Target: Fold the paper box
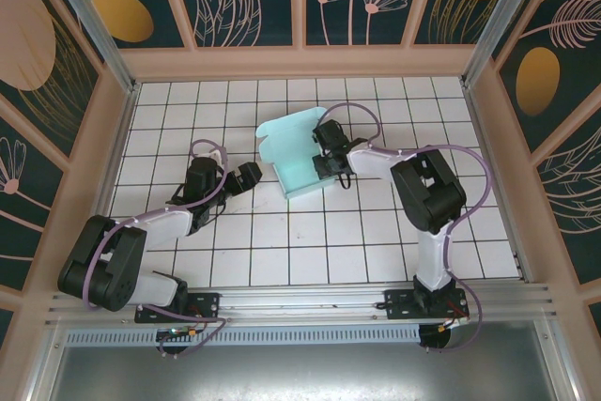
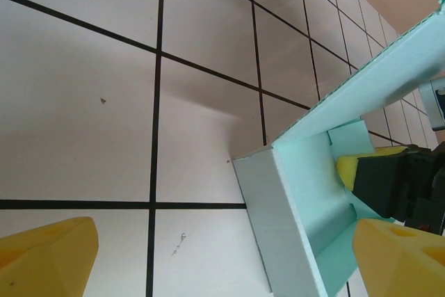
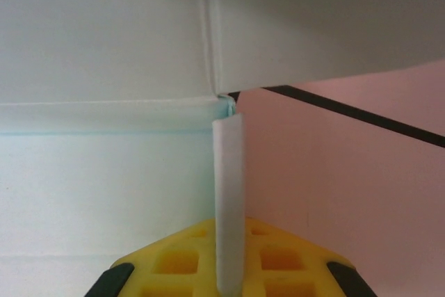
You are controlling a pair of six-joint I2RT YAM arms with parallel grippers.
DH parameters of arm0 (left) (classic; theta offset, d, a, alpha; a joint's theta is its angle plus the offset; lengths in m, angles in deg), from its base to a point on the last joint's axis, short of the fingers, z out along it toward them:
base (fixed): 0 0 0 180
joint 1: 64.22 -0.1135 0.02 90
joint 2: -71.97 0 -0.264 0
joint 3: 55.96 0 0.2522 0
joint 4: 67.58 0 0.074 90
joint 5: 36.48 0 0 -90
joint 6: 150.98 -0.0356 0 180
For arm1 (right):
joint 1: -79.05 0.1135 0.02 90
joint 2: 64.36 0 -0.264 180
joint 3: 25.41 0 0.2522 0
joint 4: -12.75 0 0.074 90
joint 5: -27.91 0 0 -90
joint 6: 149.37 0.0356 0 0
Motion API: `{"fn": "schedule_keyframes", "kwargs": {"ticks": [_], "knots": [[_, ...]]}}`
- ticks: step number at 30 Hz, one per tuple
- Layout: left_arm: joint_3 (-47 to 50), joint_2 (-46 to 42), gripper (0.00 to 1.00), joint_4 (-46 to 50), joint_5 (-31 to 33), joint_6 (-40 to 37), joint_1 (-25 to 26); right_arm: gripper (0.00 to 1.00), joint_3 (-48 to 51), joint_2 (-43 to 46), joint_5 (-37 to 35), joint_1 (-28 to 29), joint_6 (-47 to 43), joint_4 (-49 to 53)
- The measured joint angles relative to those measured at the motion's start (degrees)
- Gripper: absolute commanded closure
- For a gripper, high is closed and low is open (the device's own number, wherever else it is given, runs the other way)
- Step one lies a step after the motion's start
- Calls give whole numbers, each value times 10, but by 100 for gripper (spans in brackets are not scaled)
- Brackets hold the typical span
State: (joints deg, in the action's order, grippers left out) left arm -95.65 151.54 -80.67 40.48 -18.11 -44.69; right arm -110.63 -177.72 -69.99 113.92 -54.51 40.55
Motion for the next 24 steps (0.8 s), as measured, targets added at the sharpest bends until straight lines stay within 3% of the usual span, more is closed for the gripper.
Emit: {"fn": "schedule_keyframes", "kwargs": {"ticks": [7,14,18,24], "knots": [[0,1,6,0,0,-2,0,100,-53,-44,-116,30,11,27],[-4,4,6,0,0,-4,0,100,-84,-71,-177,46,26,44],[-4,4,6,0,0,-6,0,81,-70,-59,-155,42,30,29],[-5,4,6,0,0,-8,0,63,-42,-26,-100,29,31,17]]}}
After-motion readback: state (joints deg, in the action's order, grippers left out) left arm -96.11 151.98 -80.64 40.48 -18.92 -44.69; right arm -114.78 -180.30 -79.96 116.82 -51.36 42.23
